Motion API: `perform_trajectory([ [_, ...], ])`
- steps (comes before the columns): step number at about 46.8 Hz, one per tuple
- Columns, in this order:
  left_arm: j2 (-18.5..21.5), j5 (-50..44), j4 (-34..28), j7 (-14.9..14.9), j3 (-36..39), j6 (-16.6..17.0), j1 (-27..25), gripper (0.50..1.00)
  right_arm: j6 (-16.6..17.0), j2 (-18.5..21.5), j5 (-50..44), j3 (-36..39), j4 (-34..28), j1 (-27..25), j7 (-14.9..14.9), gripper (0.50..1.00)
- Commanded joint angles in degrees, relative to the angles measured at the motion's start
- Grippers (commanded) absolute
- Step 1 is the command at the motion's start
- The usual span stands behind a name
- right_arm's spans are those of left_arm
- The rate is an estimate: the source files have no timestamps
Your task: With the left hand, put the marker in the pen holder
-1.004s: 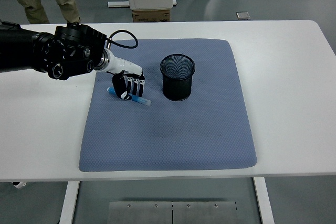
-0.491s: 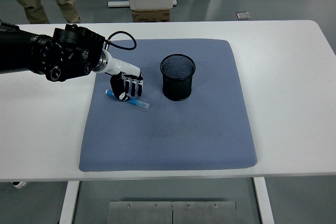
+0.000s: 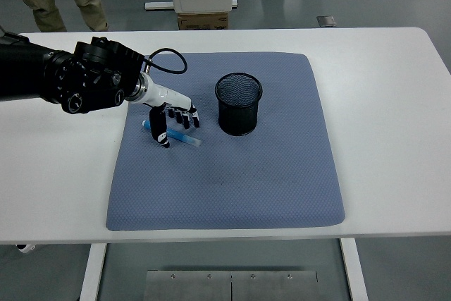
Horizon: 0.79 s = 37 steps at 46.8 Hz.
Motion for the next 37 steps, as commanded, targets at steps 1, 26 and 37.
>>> perform_trajectory([
  [1, 0.0, 0.2, 0.0, 0.2, 0.0, 0.0, 0.1, 0.66, 0.0, 0.0, 0.0, 0.0, 0.0, 0.0, 0.0, 1.0],
  [26, 0.1, 0.2, 0.0, 0.5, 0.0, 0.1, -0.2, 0.604, 0.0, 0.0, 0.0, 0.0, -0.1, 0.0, 0.0, 1.0],
  [37, 0.5, 0.3, 0.0, 0.5, -0.3, 0.2, -1.7, 0.604, 0.0, 0.0, 0.0, 0.0, 0.0, 0.0, 0.0, 1.0],
])
